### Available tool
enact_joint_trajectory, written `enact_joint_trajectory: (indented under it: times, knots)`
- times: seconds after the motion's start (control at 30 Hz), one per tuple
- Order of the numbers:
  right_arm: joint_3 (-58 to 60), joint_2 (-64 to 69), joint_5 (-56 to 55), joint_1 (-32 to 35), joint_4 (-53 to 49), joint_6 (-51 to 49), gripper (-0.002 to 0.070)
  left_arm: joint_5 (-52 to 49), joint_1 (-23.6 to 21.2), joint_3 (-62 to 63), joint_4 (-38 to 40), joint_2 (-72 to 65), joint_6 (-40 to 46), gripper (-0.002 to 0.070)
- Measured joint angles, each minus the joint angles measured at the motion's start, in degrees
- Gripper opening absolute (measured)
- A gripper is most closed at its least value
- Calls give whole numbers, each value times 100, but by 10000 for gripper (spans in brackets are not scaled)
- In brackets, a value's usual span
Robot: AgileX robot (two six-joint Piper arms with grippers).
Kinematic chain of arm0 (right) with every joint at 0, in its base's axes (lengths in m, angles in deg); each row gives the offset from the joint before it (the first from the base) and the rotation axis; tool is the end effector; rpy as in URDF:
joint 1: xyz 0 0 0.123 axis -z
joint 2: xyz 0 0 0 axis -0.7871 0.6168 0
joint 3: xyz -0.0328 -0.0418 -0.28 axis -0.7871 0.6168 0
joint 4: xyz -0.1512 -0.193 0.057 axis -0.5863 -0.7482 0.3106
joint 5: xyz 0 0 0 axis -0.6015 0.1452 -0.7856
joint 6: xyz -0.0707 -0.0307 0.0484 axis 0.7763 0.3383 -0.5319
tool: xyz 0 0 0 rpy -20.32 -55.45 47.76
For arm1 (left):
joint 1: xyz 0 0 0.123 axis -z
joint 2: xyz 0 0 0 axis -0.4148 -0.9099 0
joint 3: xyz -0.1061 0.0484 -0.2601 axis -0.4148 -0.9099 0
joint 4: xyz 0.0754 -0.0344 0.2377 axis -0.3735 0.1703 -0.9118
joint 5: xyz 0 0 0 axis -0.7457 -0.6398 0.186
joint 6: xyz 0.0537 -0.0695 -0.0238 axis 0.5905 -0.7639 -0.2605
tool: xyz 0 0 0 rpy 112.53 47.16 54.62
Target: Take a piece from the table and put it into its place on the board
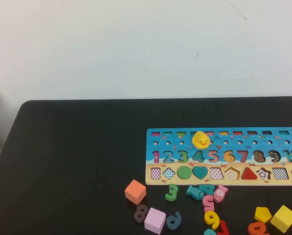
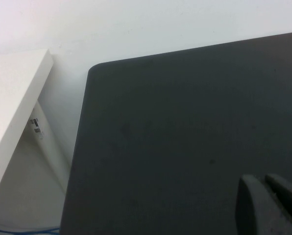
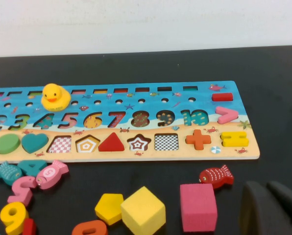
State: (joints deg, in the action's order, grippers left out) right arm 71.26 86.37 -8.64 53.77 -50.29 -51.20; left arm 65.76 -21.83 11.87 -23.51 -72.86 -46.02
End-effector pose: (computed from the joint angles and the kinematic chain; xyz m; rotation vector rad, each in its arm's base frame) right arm 0.0530 0.0014 0.1735 0.0340 1.8520 0.0286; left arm 0.0537 -0.0042 0.1801 0.0926 1.7943 -0.0198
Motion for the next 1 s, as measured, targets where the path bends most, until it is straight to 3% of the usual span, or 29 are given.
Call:
enact_joint_trajectory:
  times: [0.43, 0.57, 0.8, 1.0]
  knots:
    - [0, 0, 0, 0, 216, 0, 19, 0, 0, 0, 0, 0, 0, -1]
    - [0, 0, 33, 0, 1414, -108, 19, 0, 0, 0, 0, 0, 11, -1]
    - [10, 0, 13, 0, 4963, -773, 19, 0, 0, 0, 0, 0, 11, -1]
    - [10, 0, -73, 0, 5442, -220, 19, 0, 0, 0, 0, 0, 11, -1]
